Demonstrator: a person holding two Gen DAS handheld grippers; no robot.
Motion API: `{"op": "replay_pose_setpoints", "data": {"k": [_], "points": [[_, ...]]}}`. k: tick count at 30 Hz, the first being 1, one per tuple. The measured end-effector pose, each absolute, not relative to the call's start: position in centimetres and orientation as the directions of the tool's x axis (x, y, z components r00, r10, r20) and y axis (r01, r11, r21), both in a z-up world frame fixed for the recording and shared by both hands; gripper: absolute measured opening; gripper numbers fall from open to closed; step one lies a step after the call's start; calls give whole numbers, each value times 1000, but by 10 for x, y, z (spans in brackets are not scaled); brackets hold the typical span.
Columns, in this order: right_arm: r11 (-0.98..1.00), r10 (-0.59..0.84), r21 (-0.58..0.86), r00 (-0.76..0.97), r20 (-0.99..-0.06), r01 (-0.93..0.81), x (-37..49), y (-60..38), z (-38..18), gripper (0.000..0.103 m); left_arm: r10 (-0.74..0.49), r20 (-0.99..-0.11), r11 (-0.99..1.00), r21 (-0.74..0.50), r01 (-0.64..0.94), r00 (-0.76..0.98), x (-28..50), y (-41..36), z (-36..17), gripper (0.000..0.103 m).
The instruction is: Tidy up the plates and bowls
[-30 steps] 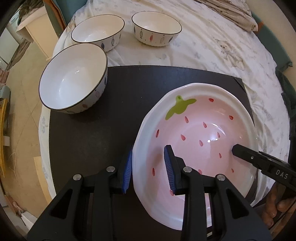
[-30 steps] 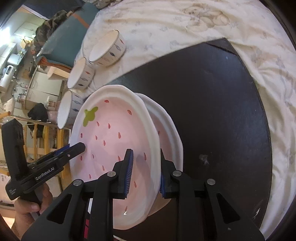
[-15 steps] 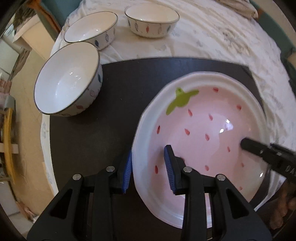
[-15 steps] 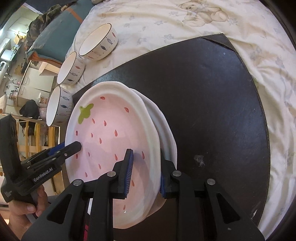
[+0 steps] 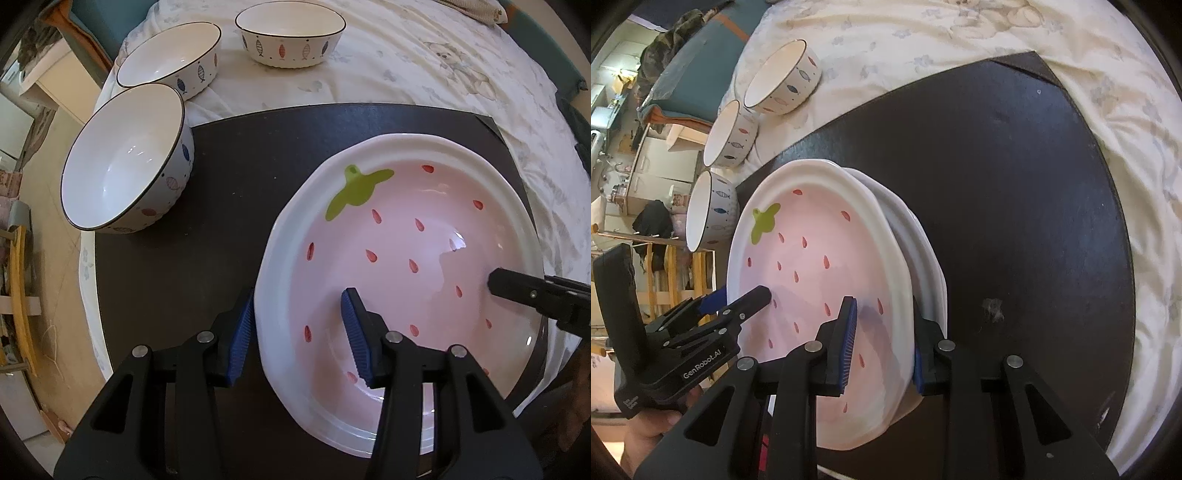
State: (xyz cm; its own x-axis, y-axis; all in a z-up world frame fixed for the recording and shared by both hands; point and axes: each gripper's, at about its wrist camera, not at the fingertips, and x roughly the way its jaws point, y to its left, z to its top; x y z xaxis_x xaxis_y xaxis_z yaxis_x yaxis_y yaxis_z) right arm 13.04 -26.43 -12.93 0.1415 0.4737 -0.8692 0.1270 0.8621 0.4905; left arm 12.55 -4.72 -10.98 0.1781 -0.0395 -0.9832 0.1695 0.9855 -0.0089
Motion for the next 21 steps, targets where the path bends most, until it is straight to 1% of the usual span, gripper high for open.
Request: {"op": "replay_pose_setpoints", "data": {"k": [8,12,15,17,18,21], "points": [[885,441,452,105,-891,117,126,-266,-120,28,-38,-984,986,-8,167,173,126,-46,-112,44],[918,380,390,121,-917,72,124,-265,-109,28,-27,-983,984,6,178,180,127,-48,-113,44],[918,381,391,123,-916,70,125,-267,-110,28,-29,-984,984,4,179,177,128,-47,-113,44],[917,378,389,124,-917,81,125,-268,-109,26,-30,-983,985,1,170,179,128,-44,-113,44],[930,349,360,129,-928,70,123,-267,-105,29,-20,-983,986,12,169,183,128,-44,-113,44],[982,185,188,201,-962,-6,121,-261,-87,28,-18,-983,985,14,173,184,128,-46,-113,44]]}}
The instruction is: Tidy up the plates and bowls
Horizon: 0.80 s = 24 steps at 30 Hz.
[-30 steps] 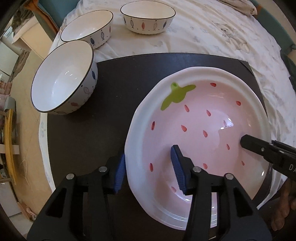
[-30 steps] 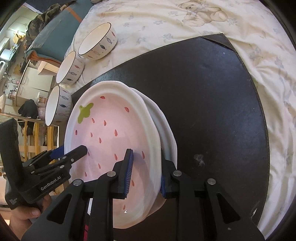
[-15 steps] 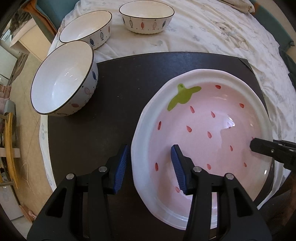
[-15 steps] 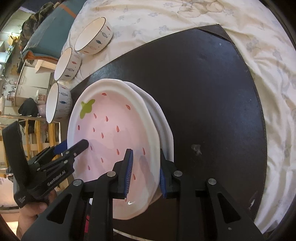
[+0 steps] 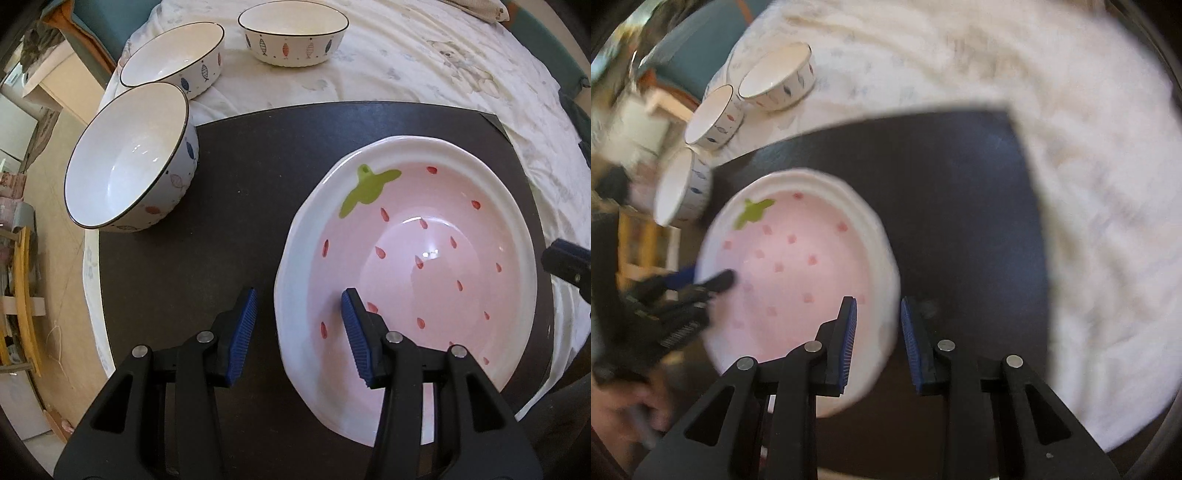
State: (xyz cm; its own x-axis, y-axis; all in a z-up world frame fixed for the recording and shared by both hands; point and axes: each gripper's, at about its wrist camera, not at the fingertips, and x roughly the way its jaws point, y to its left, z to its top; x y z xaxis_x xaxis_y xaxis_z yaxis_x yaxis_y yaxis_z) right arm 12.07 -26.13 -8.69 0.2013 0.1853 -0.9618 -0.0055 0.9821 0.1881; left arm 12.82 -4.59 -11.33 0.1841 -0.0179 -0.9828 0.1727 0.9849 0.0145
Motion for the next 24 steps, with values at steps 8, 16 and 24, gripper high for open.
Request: {"op": "replay_pose_setpoints", "data": {"k": [8,16,24], "points": [[969,234,242,151,-960,39,130,-270,-111,28,-11,-981,985,22,169,192,126,-49,-112,42],[983,183,176,175,-967,-55,127,-244,-111,29,-44,-987,986,-18,167,154,120,-52,-113,39],[986,167,168,182,-969,-9,131,-254,-113,29,-24,-986,992,-4,124,164,122,-46,-110,40]]}}
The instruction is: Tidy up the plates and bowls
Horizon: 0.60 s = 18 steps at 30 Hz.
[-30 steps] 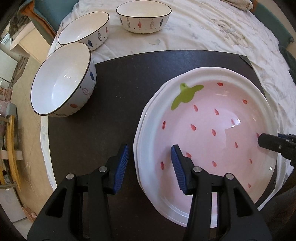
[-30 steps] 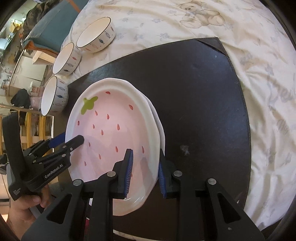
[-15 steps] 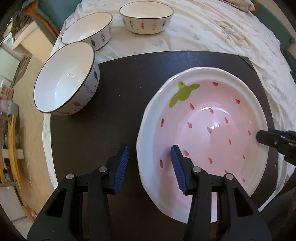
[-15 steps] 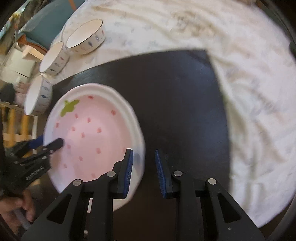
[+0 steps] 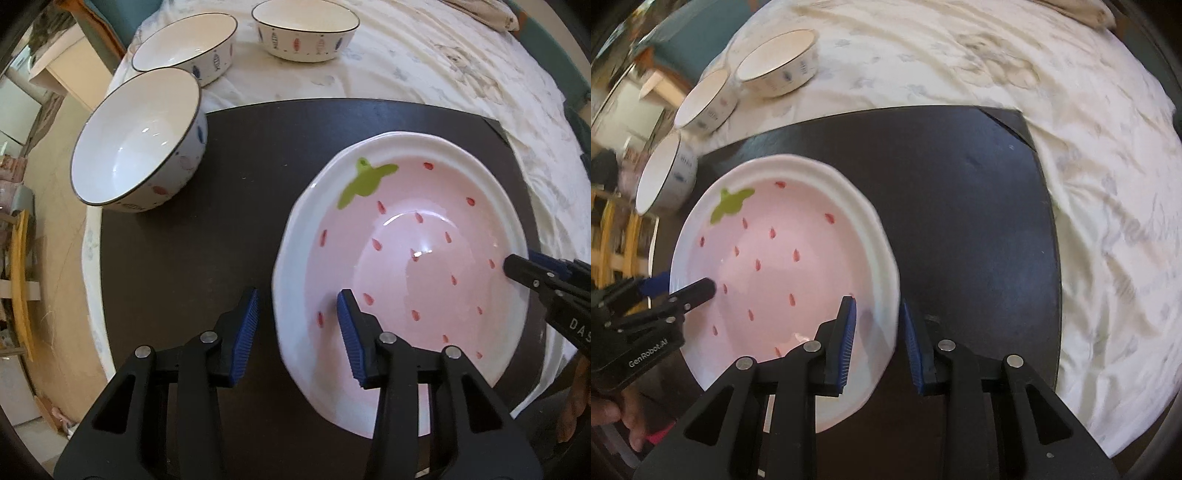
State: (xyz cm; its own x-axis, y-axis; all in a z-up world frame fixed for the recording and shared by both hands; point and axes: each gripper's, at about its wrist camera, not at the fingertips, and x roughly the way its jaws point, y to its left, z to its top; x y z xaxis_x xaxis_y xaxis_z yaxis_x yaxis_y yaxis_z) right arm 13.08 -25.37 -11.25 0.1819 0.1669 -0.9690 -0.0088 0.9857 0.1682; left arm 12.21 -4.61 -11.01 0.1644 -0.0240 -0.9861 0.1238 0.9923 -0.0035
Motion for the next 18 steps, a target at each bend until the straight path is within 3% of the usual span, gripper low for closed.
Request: {"op": "replay_pose_setpoints", "data": {"k": [5,10,12,14,18], "points": [[987,160,157,167,-973,-33,131,-246,-120,30,-18,-986,992,4,130,167,121,-47,-112,48],[987,158,154,160,-974,-35,130,-240,-119,34,-36,-982,994,-14,113,187,123,-44,-105,49],[984,176,176,177,-968,-14,131,-244,-112,38,-36,-979,994,-14,110,199,122,-42,-101,51],[981,190,196,208,-959,6,129,-249,-103,48,-49,-976,995,-29,98,211,120,-41,-96,63],[967,228,249,255,-940,54,128,-262,-89,53,-66,-971,994,-43,104,232,118,-41,-88,66]]}}
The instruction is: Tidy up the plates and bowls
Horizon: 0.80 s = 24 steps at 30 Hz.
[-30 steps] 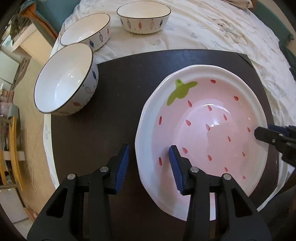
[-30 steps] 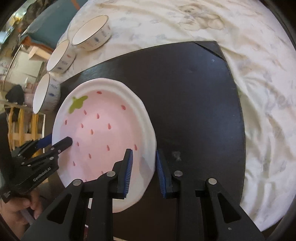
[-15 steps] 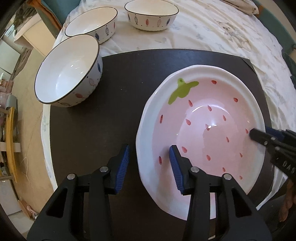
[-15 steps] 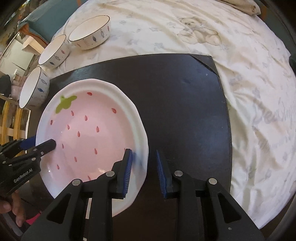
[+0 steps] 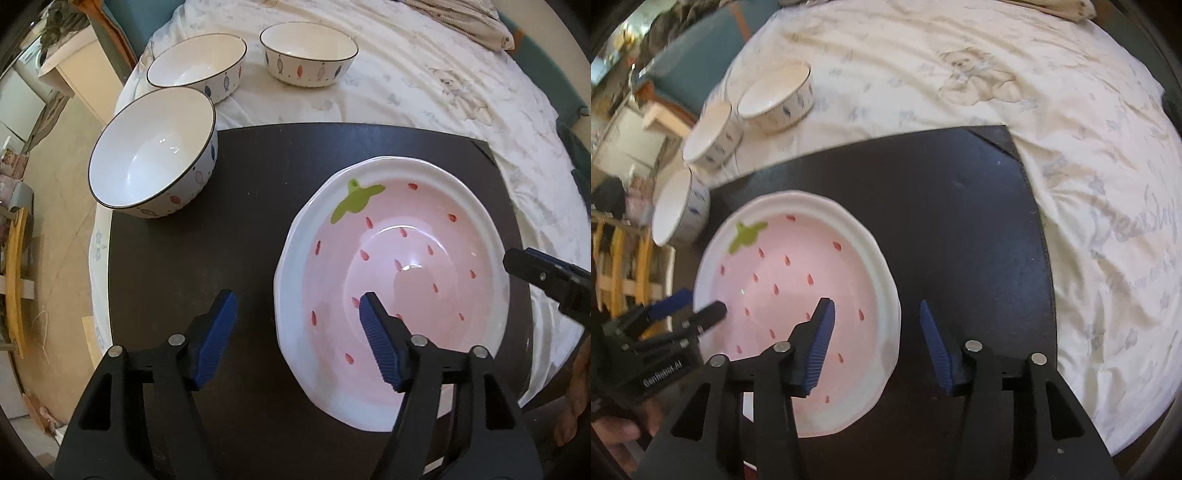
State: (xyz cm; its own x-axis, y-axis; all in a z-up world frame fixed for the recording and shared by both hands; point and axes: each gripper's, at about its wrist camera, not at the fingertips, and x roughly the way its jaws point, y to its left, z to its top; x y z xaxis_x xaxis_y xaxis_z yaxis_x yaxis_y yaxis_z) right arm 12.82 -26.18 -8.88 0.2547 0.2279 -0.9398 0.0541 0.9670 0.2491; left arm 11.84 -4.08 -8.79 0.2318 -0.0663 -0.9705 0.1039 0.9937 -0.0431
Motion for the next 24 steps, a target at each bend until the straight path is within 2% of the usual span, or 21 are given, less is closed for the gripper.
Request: {"op": "replay_pose_setpoints", "data": {"k": [8,13,16,20,24], "points": [[919,331,377,297,-896,112,125,-270,-80,65,-62,-946,992,-23,124,319,116,-32,-57,66],[902,374,421,316,-872,96,127,-261,-65,65,-11,-945,998,9,58,328,134,-5,-41,66],[897,398,438,318,-861,63,136,-245,-56,66,-27,-949,1000,-26,7,314,149,17,-35,66],[901,409,433,286,-867,25,155,-219,-54,66,-18,-948,998,-34,-46,317,164,41,-32,66],[873,461,487,269,-845,33,177,-196,-58,66,18,-942,997,-10,-82,336,186,65,-34,66]]}}
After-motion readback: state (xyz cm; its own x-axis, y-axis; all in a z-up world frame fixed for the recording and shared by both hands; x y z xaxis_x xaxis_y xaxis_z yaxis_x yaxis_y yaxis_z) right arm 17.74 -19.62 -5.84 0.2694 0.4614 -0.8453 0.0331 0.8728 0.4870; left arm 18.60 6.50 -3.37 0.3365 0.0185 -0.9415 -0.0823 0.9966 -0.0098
